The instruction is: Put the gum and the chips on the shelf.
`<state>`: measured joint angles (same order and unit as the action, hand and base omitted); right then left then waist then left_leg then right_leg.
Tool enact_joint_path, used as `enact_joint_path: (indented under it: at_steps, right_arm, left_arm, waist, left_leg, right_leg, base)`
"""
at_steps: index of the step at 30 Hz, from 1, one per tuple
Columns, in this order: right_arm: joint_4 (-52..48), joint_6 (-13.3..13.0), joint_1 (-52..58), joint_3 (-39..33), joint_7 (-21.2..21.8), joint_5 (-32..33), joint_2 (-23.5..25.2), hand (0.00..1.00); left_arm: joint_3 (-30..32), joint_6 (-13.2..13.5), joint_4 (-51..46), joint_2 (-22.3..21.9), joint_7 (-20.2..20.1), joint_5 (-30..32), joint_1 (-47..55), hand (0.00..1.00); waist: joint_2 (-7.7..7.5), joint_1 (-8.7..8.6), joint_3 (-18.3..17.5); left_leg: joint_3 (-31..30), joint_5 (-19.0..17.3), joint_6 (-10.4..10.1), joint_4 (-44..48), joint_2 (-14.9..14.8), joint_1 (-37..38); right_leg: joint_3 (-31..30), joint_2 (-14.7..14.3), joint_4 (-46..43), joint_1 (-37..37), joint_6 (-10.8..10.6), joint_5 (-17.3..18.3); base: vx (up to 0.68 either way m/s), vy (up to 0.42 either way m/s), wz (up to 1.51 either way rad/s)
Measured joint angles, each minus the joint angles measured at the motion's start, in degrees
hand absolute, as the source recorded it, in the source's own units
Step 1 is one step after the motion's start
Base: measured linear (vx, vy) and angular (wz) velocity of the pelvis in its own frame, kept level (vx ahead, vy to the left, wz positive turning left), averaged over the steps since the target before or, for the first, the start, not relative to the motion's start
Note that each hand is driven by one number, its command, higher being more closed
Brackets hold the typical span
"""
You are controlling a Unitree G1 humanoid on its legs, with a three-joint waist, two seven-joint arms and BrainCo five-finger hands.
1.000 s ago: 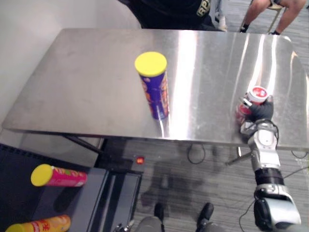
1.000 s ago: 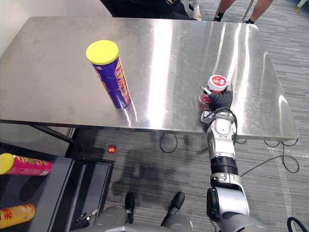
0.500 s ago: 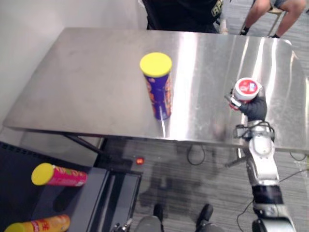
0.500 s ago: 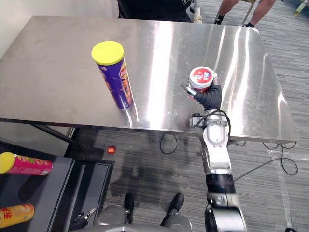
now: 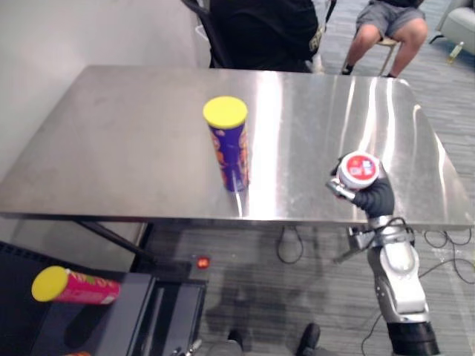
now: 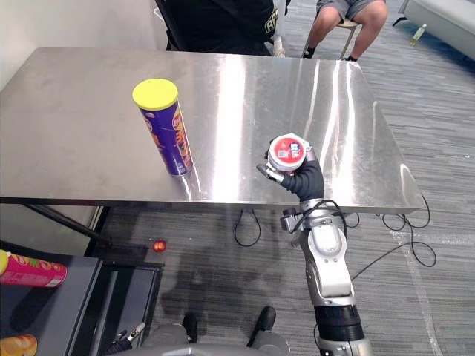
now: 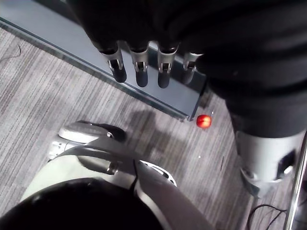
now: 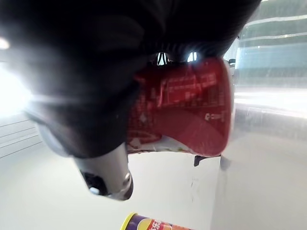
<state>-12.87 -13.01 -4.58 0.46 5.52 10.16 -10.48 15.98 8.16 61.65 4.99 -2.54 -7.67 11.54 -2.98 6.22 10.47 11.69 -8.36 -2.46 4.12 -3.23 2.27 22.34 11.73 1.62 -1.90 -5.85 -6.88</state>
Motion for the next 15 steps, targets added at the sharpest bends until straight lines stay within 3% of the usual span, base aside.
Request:
enact_joint_path:
  at_steps: [7,10,12,13,14,15]
  right_arm:
    - [0.9,0.1,0.8,5.1,0.7,0.7,0.2,1.0]
    - [2.4,0.1,-0.8,6.8,0.5,2.1,0.1,1.0]
    - [2.5,0.1,-2.2,6.6,-0.3,2.3,-0.2,1.0]
    - [2.5,0.1,-2.5,6.6,-0.4,2.3,-0.2,1.0]
    - [2.4,0.1,-3.2,5.8,-0.8,2.2,-0.2,1.0]
    - [2.6,0.0,-4.2,3.7,-1.7,2.0,-0.1,1.0]
  left_arm:
    - [-0.7,0.0,0.0,0.2,0.0,-1.0,-0.2,0.0]
    - [-2.3,0.0,-0.1,0.3,0.1,-1.2,-0.7,0.0]
    - [-3.3,-0.1,0.0,0.1,0.1,-1.2,-1.1,0.0]
    - [-3.3,-0.2,0.0,0.1,0.2,-1.2,-0.9,0.0]
    - [-3.2,-0.2,0.6,0.0,0.2,-1.2,-1.1,0.0]
    - [-2.2,-0.6,2.0,0.1,0.3,-1.3,-2.4,0.0]
  waist:
    - [0.24,0.04,0.1]
    - [1.1,-0.02,0.1]
    - [2.08,0.44,0.3]
    - [2.28,0.54,0.3]
    - [2.73,0.2,-0.2]
    - [2.95,0.3,-0.2]
  left_leg:
    - [-3.3,-0.3,0.1,3.7,0.0,-2.9]
    - [-11.3,1.8,-1.7,4.9,-0.6,-9.6]
    - [-11.1,2.8,-2.1,1.0,-2.2,-11.2]
    - [-9.5,3.0,-1.5,-1.3,-2.9,-11.0]
    - [-5.1,4.3,1.5,-4.2,-4.7,-10.7]
    - [2.7,5.1,4.3,1.3,-7.0,-13.7]
  right_leg:
    - [3.1,2.2,-6.8,-1.1,0.0,4.5]
    - [10.8,1.8,-7.7,-2.6,1.7,5.6]
    - [15.5,1.5,-8.5,-3.5,2.9,6.4]
    - [17.2,1.2,-8.2,-3.4,2.9,6.4]
    - [21.4,0.1,-5.5,-2.2,3.4,6.1]
    - [25.7,1.1,-5.6,-2.0,4.3,6.6]
  base:
    - [-0.11,-0.009,0.26]
    - [-0.16,-0.134,1.11]
    - [-0.1,-0.146,1.15]
    - [-0.09,-0.202,1.33]
    - [-0.07,-0.187,1.48]
    - [-0.06,-0.149,1.51]
